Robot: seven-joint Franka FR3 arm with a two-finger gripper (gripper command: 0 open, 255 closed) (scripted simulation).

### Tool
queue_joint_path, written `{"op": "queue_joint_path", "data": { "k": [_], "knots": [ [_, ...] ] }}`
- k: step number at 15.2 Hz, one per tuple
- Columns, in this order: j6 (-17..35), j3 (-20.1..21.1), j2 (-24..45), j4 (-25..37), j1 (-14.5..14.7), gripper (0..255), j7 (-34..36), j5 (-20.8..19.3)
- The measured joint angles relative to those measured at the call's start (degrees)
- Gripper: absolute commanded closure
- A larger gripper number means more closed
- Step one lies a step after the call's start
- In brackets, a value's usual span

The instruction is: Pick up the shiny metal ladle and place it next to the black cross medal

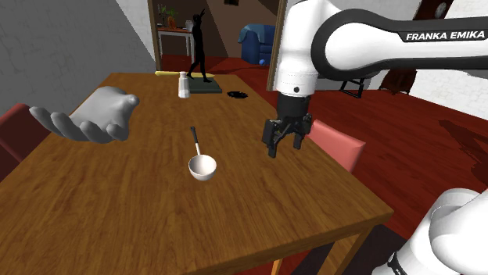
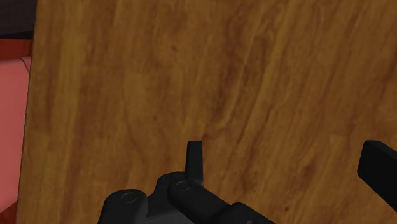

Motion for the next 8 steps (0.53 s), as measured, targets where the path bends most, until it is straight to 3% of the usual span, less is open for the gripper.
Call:
{"op": "queue_joint_path", "data": {
  "k": [4,8],
  "knots": [
    [1.71,3.51,6.39,6.44,0.22,0,7.63,-0.66],
    [2.16,6.57,15.6,16.46,0.72,0,15.61,-3.83]
  ]
}}
